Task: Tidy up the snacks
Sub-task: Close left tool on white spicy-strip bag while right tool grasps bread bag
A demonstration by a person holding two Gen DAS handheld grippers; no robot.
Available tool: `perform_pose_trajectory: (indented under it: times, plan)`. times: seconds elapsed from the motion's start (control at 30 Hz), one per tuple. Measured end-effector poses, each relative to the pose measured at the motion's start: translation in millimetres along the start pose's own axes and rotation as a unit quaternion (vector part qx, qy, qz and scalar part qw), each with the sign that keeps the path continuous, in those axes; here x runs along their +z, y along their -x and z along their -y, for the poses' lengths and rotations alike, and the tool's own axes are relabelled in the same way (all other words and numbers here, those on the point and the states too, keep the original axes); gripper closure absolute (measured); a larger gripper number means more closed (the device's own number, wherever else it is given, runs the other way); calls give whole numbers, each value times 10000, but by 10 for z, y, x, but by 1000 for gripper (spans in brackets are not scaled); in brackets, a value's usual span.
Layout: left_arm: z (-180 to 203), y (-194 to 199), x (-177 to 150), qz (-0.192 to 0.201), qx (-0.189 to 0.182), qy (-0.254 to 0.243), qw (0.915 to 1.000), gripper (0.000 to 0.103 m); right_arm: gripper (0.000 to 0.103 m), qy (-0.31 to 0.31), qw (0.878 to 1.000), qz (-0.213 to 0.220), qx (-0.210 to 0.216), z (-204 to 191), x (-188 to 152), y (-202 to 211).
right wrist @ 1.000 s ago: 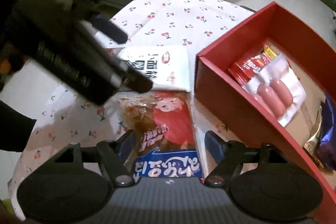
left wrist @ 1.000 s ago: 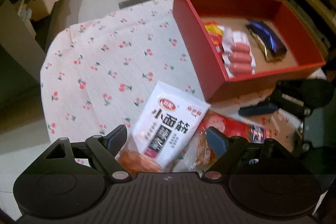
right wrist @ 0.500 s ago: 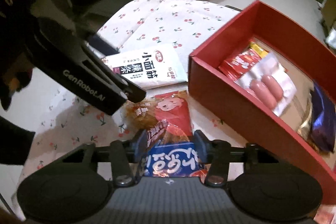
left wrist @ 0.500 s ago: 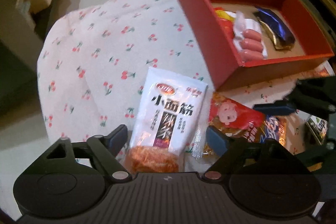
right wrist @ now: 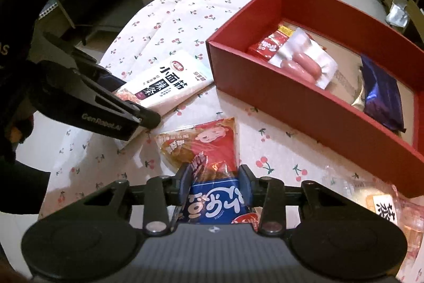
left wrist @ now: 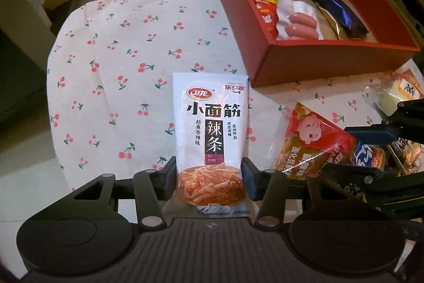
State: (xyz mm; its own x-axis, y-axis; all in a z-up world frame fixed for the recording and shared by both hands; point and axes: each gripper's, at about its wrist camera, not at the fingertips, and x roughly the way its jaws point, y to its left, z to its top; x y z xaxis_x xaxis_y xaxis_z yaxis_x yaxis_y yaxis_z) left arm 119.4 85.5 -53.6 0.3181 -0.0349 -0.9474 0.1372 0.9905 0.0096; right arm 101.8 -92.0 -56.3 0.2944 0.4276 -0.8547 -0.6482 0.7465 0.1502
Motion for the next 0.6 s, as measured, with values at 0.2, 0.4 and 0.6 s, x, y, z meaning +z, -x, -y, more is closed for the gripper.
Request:
perform_pose_trajectory:
  times: [0.2, 0.4, 0.6]
  plan:
    - [65, -71, 54, 94, 238, -25, 9997, 29, 33, 162, 9998, -105, -105, -23, 65, -115]
    - [41, -59, 51, 83, 184, 169, 9997, 42, 36, 206, 9996, -29, -214, -43, 37, -188]
    - [144, 34, -53, 139, 302, 256, 9991, 52, 47, 71, 9997, 69, -244, -8, -26, -10]
